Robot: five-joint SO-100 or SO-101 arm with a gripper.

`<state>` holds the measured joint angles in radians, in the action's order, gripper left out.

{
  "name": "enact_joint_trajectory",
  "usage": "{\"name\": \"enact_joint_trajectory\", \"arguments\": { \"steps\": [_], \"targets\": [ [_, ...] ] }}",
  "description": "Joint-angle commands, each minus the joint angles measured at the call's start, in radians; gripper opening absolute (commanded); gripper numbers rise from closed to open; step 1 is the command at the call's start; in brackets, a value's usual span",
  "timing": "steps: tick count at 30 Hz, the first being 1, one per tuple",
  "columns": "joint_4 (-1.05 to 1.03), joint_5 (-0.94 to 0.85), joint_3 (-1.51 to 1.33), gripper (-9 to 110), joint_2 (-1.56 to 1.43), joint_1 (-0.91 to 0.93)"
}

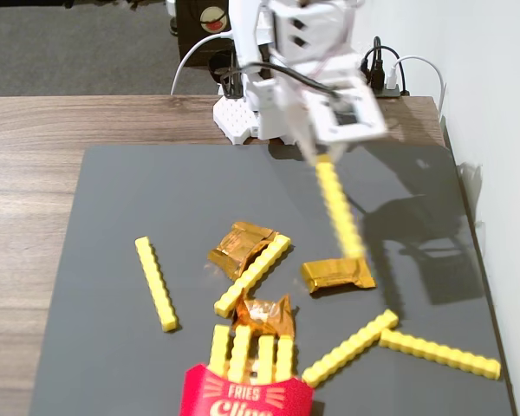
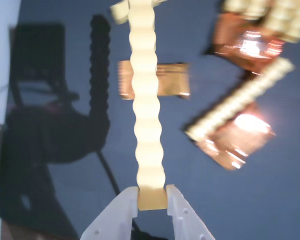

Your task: Grab a fry

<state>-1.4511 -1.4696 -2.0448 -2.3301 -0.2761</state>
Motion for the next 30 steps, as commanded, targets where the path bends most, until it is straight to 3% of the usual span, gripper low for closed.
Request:
{"name": "enact_joint_trajectory", "arguments": {
  "steps": [1, 11, 30],
  "targets": [
    [-0.029, -0.035, 0.003, 1, -0.074, 0.087],
    [-0.020, -0.147, 0.003, 1, -0.138, 0.396],
    [-0.058, -0.149, 0.032, 1, -0.169, 0.382]
  ]
}}
